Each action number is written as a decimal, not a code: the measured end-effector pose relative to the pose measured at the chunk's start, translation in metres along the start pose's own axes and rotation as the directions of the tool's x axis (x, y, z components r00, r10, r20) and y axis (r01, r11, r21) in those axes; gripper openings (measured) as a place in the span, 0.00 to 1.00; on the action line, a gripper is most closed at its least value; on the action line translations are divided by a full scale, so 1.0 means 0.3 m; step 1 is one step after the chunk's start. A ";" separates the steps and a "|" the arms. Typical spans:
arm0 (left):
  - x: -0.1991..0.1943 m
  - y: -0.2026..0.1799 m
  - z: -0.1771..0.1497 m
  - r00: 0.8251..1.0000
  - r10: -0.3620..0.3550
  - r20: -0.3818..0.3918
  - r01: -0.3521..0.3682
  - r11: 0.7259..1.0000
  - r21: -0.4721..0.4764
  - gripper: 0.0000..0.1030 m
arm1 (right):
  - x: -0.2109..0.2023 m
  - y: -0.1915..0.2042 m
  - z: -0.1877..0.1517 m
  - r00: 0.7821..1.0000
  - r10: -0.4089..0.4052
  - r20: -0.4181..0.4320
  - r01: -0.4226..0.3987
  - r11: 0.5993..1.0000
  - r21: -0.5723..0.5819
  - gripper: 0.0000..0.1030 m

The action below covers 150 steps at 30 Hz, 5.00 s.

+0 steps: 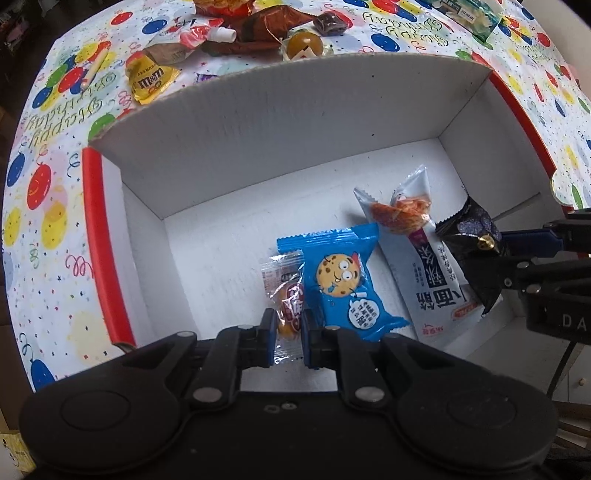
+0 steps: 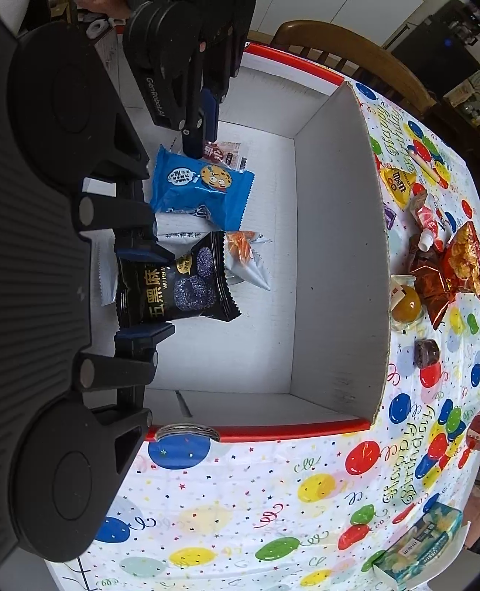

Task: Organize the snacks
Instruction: 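Lower both held snacks into the white box and open both tools, then move both tools back over the remaining snacks on the table, then grasp the cream stick with left tool while right tool grasps brown chocolate square, then carry stick and chocolate square into the white box and open both tools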

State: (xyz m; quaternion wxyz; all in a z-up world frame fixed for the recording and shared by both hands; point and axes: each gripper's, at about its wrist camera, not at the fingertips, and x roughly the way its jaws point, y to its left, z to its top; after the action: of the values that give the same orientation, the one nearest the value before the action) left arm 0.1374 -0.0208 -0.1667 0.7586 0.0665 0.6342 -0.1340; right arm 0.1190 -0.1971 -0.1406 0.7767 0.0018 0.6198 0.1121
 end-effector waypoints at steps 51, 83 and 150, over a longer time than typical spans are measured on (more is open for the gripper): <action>-0.509 0.206 0.022 0.889 0.027 0.456 0.013 0.996 -0.083 0.99 | -0.432 0.058 0.230 0.945 0.114 0.305 -0.108 0.993 -0.035 0.99; -0.172 0.696 0.637 0.905 0.239 0.353 -0.124 0.940 -0.319 0.99 | -0.074 -0.186 0.914 0.993 -0.004 0.121 0.000 0.999 0.032 0.99; -0.099 0.704 0.604 0.971 0.111 0.211 -0.036 0.943 -0.330 0.08 | -0.014 -0.245 0.801 0.995 0.081 0.063 -0.086 0.993 0.083 0.29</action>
State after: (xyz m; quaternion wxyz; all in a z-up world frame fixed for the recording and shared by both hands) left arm 0.3646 0.1355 -0.1184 0.8311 -0.0507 0.5537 -0.0062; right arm 0.3621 -0.2367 -0.0913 0.7887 0.0644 0.6000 0.1177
